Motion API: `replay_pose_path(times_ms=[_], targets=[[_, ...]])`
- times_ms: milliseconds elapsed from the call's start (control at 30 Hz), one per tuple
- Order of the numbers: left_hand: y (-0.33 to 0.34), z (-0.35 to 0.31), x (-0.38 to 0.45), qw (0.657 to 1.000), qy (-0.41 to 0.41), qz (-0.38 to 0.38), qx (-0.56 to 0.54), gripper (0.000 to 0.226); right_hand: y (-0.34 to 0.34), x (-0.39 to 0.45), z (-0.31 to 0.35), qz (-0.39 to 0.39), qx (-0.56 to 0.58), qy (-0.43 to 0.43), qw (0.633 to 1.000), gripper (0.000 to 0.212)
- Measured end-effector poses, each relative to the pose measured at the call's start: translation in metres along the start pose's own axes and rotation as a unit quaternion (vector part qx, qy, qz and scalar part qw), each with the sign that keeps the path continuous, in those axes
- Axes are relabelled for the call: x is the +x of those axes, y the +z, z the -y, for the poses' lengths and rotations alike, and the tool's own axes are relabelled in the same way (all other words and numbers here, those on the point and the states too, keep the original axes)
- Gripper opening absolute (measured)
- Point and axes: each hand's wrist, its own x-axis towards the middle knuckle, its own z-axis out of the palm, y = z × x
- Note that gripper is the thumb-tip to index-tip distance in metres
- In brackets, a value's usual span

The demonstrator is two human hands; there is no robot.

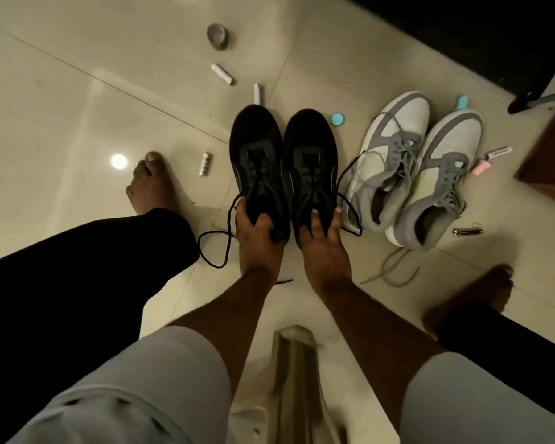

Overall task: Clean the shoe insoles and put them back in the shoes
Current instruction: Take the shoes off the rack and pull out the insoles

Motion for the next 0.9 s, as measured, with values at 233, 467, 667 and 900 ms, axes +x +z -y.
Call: replay_pose_path(times_ms=[233,467,667,900], targets=[[-0.01,-0.001,0.042,0.997,0.031,-0.021,0.062,0.053,0.003,0.037,0.007,-0.035,0.017,-0.007,0.999,0.056],[-0.042,-0.04,0.05,0.961,-0.072,0.19,0.187,0.053,-0.045,0.054,-0.033,0.071,0.087,-0.101,0.989,0.051],[-0.084,-0.128,0.05,0.953,0.035,0.147,0.262,0.029,-0.129,0.0,-0.105,-0.087,0.295,-0.062,0.95,0.028],[-0.088,-0.301,0.075,0.96,0.026,0.124,-0.249,0.007,-0.251,-0.006,-0.199,-0.342,0.48,0.115,0.8,0.011]])
